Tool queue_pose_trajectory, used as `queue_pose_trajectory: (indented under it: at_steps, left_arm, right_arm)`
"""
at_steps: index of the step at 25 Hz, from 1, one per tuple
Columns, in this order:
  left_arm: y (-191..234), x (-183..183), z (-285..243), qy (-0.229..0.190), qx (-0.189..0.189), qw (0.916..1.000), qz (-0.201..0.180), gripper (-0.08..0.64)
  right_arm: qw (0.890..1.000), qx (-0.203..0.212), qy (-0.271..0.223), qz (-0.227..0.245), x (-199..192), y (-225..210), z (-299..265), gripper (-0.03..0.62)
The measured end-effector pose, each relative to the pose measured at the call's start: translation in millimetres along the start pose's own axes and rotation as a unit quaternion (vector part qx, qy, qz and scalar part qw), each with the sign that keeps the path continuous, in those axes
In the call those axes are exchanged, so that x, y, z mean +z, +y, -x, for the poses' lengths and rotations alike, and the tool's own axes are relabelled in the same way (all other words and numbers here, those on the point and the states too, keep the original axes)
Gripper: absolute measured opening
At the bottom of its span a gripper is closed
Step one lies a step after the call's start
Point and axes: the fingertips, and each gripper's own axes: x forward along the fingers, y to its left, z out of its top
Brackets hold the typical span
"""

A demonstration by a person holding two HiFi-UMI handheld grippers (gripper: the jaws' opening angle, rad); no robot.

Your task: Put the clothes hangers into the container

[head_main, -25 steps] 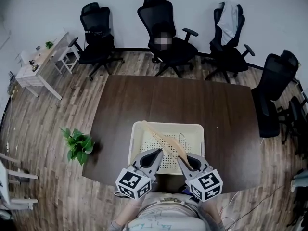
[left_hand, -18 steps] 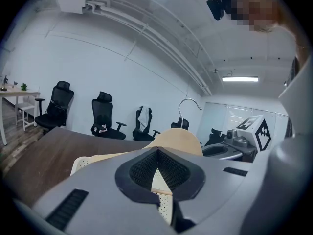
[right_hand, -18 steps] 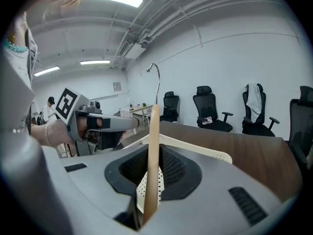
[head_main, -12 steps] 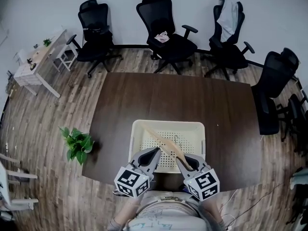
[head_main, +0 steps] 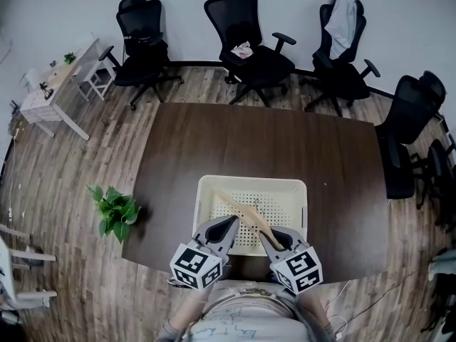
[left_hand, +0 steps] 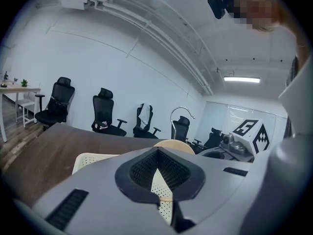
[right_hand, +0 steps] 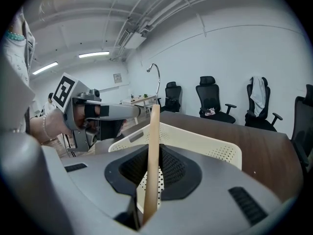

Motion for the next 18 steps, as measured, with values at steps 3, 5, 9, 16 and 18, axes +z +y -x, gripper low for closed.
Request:
queue_pose_trajectory:
  at_steps: [3,5,9,16,18]
  left_arm:
    - [1,-1,-2,0.002,-0.003,1.0000,-0.001,0.011]
    - [2,0,-4,0.003,-0.004,1.0000,-0.001,0.011]
    - [3,1,-5,-0.003,-0.007,1.0000,0.004,0.011]
    - [6,-2,-6,0.006,-0.005,1.0000,0.000,0.011]
    - [7,-2,-6,0.008,-0.005,1.0000,-0.001,0.011]
  right_arm:
    - [1.000,-0.004,0.010,0.006,-4,0,-5,0.060]
    - [1.000,-0.004,0.015,0.005,-5,-1,-8,0.060]
    - [1.000,-0.003,0.022,0.001,-8,-2,-16,0.060]
    - [0.999,-0.004,0.035,0.001,-10,-3,-24,0.060]
    - [0.999,-0.004,0.038,-0.001,-10,-4,-25,0.060]
